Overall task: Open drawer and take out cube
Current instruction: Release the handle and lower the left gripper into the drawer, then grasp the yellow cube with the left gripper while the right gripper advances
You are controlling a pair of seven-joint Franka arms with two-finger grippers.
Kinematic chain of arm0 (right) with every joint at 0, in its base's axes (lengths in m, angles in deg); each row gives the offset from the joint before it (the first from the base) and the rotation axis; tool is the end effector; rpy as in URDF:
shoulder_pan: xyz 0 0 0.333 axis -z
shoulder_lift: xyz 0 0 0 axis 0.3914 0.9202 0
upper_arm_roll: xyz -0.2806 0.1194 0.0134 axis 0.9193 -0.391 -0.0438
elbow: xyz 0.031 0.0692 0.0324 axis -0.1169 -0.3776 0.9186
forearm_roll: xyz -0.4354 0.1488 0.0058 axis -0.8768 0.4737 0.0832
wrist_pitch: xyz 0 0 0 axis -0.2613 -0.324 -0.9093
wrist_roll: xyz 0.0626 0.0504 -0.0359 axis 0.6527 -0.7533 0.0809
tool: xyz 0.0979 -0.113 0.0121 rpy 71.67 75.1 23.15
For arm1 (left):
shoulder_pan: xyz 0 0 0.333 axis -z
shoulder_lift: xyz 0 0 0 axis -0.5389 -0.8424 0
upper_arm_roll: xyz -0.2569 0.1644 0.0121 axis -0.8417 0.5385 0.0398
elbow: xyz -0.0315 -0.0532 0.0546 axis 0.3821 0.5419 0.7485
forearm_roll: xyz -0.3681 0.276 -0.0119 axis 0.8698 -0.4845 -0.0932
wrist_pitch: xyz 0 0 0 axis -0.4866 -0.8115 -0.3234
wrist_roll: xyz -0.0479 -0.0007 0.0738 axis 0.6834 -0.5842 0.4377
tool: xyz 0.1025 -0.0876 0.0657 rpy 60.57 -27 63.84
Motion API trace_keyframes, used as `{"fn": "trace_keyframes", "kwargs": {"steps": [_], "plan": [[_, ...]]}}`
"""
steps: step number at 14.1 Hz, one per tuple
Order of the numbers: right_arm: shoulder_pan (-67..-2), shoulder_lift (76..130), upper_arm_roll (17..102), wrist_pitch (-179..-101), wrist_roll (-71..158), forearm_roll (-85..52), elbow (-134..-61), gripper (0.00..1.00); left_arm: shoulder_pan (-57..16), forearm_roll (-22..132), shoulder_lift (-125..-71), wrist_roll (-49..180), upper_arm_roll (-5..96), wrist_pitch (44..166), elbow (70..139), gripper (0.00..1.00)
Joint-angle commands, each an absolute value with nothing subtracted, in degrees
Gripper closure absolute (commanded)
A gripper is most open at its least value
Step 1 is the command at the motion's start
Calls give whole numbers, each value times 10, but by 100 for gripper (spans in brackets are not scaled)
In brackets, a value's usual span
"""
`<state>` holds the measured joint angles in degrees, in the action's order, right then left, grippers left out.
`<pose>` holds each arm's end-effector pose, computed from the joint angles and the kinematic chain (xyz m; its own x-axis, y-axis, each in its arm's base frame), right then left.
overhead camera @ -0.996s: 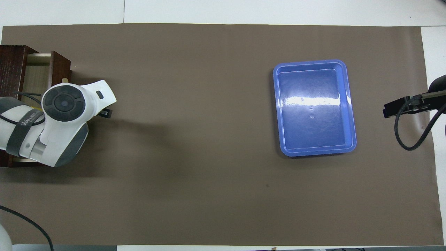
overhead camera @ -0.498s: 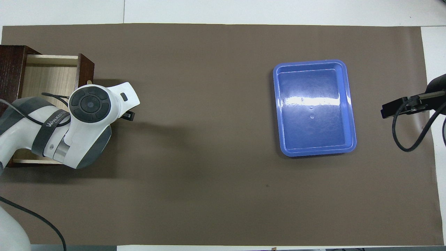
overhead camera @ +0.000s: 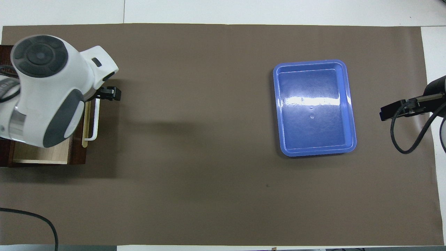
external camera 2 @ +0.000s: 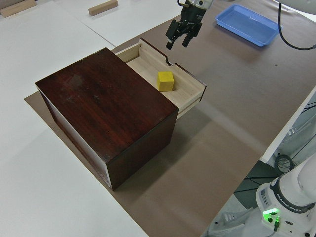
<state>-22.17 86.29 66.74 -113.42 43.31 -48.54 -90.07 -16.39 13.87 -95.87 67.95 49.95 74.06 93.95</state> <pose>0.6113 -0.0123 0.5297 0.9886 0.1319 -0.0724 0.1335 -0.9909 0.0170 0.6587 -0.1411 0.4273 0.9907 -0.1237 0.0570 -0.1049 -0.9599 -0.2598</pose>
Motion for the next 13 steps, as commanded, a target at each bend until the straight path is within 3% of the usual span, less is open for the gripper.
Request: {"fn": "trace_keyframes", "kwargs": {"steps": [1, 4, 9, 13], "plan": [[-221, 843, 666, -1153, 433, -489, -927, 0, -248, 221, -947, 670, 504, 698, 902, 0], [-221, 842, 666, -1148, 435, -489, -927, 0, -312, 233, -931, 534, 504, 708, 929, 0], [-218, 842, 666, -1148, 437, -478, -928, 0, -323, 233, -886, 330, 503, 816, 1062, 0], [-221, 842, 666, -1150, 435, -479, -928, 0, -322, 233, -886, 286, 503, 839, 1096, 0]]}}
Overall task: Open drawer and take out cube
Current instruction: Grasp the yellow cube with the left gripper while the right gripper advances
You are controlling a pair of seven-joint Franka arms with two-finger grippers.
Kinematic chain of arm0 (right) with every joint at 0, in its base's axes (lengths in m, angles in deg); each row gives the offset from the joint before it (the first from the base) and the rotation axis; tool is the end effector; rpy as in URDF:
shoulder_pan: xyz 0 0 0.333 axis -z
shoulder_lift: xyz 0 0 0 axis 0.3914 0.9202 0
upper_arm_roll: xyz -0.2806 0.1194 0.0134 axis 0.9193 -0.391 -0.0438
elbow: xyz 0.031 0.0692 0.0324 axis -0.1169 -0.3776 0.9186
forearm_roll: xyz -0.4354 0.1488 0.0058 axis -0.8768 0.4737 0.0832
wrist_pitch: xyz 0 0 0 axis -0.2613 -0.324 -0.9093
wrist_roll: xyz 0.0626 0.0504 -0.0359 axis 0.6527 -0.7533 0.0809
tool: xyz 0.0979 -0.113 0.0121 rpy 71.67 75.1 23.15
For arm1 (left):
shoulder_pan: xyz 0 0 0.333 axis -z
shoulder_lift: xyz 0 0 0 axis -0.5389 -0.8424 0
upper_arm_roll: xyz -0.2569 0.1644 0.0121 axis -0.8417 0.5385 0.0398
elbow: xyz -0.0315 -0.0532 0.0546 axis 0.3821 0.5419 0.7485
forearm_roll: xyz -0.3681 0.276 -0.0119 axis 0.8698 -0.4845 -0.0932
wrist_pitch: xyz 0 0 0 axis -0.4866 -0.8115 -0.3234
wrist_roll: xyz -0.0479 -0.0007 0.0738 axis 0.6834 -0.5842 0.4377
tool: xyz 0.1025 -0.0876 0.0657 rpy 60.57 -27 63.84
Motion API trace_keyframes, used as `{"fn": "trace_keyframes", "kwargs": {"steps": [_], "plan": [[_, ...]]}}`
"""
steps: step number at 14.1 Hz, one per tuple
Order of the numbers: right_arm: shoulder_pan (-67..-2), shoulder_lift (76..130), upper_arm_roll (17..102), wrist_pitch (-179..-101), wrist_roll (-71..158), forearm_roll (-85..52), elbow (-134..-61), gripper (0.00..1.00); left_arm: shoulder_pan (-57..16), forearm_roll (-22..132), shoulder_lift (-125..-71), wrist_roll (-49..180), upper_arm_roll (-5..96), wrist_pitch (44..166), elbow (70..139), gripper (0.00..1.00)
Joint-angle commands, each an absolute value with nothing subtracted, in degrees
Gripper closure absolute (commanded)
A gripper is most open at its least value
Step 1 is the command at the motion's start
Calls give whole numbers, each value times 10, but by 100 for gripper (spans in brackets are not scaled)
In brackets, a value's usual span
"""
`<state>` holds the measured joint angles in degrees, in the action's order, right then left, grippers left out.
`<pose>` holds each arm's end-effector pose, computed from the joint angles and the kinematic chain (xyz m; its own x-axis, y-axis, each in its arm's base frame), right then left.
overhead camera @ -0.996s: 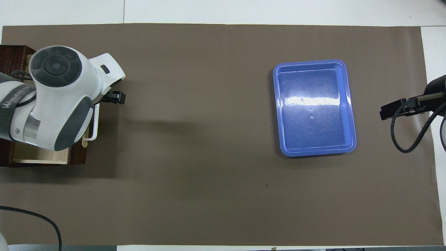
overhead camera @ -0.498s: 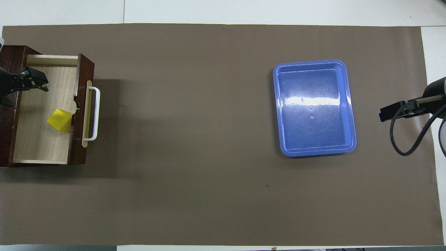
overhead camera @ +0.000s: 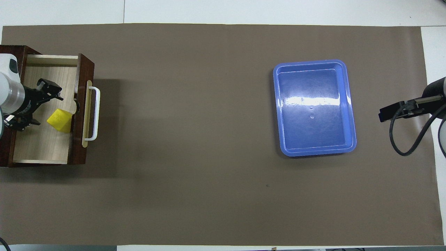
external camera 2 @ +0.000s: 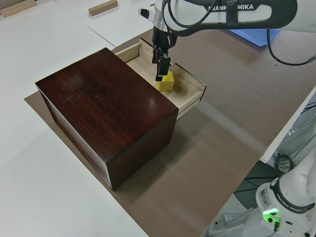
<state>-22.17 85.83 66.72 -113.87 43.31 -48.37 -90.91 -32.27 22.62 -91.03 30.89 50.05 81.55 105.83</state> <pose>0.6094 -0.0116 0.5273 0.9887 0.1325 -0.0708 0.1338 -0.9909 0.0142 0.6380 0.0257 0.3781 0.6670 0.7387 0.0975 0.7449 -0.6641 -0.0639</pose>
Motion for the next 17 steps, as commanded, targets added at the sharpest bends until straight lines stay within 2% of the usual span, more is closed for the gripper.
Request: {"fn": "trace_keyframes", "kwargs": {"steps": [1, 5, 6, 8, 9, 12, 16, 17], "plan": [[-221, 842, 666, -1150, 436, -479, -928, 0, -323, 233, -886, 285, 503, 845, 1101, 0], [-223, 842, 665, -1150, 476, -476, -932, 0, -319, 233, -894, 283, 503, 878, 1120, 0], [-223, 842, 665, -1150, 501, -465, -934, 0, -317, 233, -896, 283, 503, 878, 1122, 19], [-231, 848, 666, -1150, 563, -436, -939, 0, -316, 233, -897, 285, 503, 878, 1122, 81], [-233, 853, 665, -1150, 605, -421, -939, 0, -319, 233, -897, 286, 503, 873, 1116, 100], [-275, 877, 665, -1152, 758, -371, -938, 0, -322, 233, -915, 285, 503, 853, 1076, 100], [-326, 915, 665, -1196, 932, -297, -939, 0, -312, 237, -982, 278, 502, 671, 870, 100], [-337, 925, 665, -1209, 976, -274, -938, 0, -303, 238, -983, 258, 502, 647, 848, 100]]}}
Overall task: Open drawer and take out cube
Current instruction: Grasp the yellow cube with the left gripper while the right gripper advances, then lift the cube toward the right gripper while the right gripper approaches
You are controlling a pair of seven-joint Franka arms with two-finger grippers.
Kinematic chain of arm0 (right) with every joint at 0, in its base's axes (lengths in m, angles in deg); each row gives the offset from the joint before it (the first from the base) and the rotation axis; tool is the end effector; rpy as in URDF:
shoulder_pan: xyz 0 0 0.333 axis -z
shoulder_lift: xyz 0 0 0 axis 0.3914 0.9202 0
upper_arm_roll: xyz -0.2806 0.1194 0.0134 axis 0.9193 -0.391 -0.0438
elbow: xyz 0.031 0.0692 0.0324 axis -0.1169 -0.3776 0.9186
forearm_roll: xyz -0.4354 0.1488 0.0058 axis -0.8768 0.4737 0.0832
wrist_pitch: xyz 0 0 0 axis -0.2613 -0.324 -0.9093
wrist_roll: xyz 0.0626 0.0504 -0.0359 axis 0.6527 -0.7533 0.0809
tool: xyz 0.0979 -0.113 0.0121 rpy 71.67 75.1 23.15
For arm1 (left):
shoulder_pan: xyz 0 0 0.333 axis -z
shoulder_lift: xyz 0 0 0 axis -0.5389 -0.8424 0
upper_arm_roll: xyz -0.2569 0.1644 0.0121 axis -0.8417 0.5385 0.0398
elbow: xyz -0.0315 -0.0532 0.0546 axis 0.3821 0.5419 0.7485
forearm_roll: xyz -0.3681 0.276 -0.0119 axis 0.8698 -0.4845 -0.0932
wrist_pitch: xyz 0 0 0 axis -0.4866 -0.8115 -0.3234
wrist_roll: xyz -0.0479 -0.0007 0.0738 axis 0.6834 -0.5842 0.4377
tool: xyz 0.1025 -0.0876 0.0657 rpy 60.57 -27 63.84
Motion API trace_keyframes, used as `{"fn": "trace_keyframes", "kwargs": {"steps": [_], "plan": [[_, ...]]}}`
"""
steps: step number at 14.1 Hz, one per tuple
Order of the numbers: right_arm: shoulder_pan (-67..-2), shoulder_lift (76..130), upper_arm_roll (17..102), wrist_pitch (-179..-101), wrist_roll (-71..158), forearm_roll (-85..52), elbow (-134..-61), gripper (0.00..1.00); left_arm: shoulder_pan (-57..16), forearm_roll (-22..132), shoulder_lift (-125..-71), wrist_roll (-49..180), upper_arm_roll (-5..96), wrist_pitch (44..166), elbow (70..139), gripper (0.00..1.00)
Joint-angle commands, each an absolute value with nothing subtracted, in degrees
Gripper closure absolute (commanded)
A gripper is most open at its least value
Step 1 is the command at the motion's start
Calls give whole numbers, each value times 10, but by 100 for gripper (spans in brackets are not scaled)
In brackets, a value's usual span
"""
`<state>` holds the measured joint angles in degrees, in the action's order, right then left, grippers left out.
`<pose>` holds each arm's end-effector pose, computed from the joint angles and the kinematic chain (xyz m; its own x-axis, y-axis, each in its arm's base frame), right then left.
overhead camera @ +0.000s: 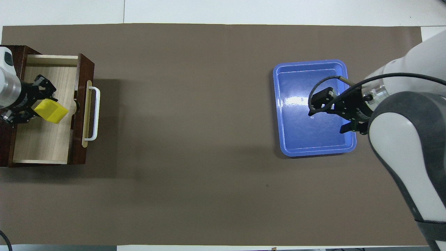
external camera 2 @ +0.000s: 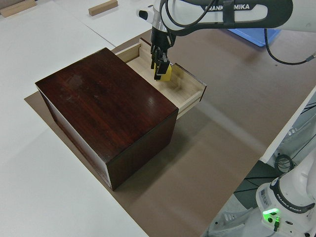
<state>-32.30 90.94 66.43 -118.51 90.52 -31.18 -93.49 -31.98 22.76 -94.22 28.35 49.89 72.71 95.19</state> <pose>0.6155 0.1435 0.4590 0.8291 -0.4929 -0.2639 -0.5368 -0.8339 -0.1288 0.6611 0.0230 0.4291 0.6272 0.7737 0.0895 0.7789 -0.6220 -0.0806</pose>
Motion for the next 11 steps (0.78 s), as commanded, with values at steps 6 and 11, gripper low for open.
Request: {"fn": "trace_keyframes", "kwargs": {"steps": [6, 11], "plan": [[-403, 972, 665, -1313, 1181, -175, -939, 0, -217, 278, -950, -37, 494, 623, 854, 100], [-426, 967, 665, -1365, 1253, -90, -979, 0, -118, 282, -920, -266, 491, 682, 923, 100]]}}
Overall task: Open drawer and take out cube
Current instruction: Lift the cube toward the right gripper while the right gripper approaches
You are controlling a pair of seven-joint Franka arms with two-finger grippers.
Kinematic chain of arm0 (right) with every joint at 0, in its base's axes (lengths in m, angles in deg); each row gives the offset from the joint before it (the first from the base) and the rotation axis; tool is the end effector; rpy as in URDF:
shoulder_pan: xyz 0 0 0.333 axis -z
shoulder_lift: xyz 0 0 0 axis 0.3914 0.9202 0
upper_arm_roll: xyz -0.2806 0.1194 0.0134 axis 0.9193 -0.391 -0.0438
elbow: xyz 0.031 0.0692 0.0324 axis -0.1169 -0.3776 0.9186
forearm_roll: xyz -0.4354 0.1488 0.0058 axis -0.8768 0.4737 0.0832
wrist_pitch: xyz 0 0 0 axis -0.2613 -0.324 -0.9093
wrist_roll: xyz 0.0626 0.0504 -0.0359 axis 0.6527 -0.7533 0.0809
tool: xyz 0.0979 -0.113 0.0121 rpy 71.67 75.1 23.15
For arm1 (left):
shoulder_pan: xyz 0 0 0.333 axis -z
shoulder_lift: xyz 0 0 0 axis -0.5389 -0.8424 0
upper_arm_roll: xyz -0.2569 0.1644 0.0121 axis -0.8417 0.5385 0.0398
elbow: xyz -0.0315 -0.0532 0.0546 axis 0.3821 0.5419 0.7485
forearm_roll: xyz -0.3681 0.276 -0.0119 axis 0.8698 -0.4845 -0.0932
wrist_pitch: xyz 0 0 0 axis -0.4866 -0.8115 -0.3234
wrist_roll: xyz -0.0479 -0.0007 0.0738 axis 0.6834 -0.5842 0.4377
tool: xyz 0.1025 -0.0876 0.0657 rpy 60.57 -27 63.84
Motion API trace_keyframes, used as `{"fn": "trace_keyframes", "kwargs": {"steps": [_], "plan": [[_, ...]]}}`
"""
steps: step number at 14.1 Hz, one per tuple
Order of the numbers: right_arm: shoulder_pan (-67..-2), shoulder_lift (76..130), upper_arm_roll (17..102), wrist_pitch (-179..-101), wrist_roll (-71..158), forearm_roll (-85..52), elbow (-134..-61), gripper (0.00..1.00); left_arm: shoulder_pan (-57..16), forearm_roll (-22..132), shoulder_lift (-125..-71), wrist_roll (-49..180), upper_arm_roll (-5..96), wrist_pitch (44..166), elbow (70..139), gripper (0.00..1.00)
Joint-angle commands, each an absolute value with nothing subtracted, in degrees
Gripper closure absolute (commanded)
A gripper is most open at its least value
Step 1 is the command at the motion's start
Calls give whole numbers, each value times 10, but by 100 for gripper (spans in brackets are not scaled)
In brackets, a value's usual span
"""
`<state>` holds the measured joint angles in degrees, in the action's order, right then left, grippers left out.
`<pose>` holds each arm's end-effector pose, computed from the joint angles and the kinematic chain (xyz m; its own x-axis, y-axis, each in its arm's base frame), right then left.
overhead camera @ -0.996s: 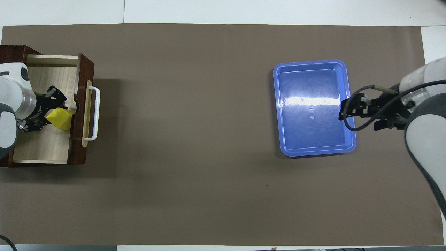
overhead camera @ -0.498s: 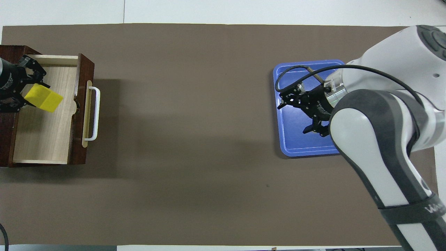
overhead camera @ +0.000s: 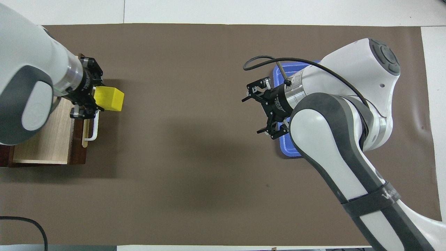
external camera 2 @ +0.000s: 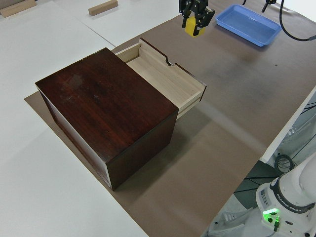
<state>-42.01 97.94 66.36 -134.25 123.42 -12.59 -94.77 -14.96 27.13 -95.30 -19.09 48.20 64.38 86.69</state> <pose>0.6256 0.2849 0.4012 0.3890 -0.7619 -0.5179 -0.9144 -0.3876 -0.1167 0.6362 -0.1993 0.4842 0.1481 0.9878 0.0485 0.9889 -0.1475 -0.0152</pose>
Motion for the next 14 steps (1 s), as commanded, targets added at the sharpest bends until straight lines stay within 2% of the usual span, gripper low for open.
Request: {"fn": "trace_keyframes", "kwargs": {"steps": [1, 6, 8, 14], "plan": [[-426, 971, 665, -1368, 1265, -67, -981, 0, -105, 299, -912, -309, 491, 701, 950, 100], [-433, 998, 665, -1373, 1277, 11, -980, 0, -22, 317, -918, -435, 492, 753, 990, 100], [-458, 1015, 665, -1407, 1278, 26, -979, 0, 8, 317, -933, -491, 492, 776, 992, 100], [-483, 1031, 665, -1430, 1285, 32, -978, 0, 45, 311, -953, -560, 494, 801, 988, 100]]}}
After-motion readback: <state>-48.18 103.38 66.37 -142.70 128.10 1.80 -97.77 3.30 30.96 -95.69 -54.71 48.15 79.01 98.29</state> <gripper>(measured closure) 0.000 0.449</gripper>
